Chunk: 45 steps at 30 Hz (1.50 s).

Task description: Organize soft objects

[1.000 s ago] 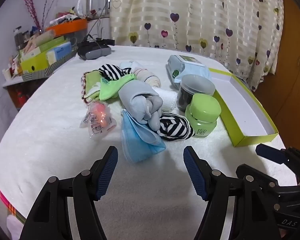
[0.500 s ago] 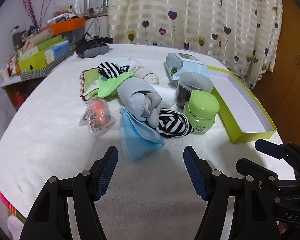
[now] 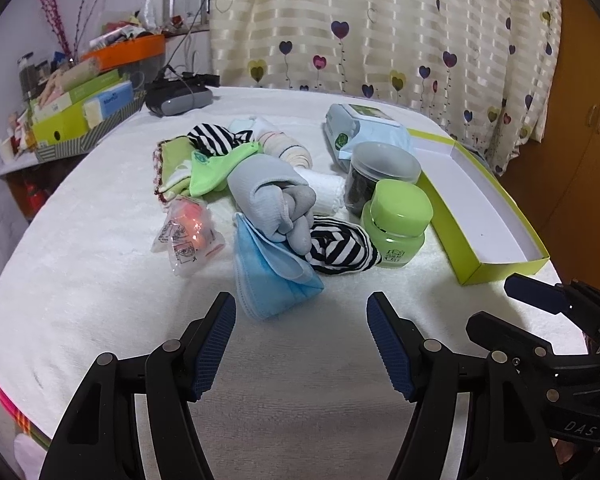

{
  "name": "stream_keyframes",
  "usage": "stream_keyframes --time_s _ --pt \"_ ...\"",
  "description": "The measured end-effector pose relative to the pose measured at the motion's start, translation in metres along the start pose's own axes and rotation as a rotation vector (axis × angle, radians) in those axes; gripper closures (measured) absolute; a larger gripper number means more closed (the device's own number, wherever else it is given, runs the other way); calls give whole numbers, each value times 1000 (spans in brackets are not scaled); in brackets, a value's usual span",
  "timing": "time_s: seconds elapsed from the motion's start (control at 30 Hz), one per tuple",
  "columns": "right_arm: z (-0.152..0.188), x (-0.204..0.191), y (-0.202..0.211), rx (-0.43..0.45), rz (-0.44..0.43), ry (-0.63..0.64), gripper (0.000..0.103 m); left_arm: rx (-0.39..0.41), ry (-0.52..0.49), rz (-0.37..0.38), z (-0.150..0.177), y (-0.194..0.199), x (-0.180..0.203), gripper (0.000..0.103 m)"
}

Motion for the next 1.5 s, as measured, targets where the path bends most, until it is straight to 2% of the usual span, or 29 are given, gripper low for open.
stream_keyframes --time_s 0.6,1.5 --pt "-1 -6 -1 1 -1 3 38 16 21 23 1 0 -4 34" --pt "-8 -14 -7 -7 -19 25 38 20 44 -6 0 1 -16 34"
Point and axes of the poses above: each gripper's, at about its wrist camera, not at the fingertips, and y roughly against the way its jaws point, x to its right, z to its underside, the point moved 2 cm from there along -y, roughly the way its jaws point, and after that the axes turned 10 degrees about -y, right-handed, at the moved point
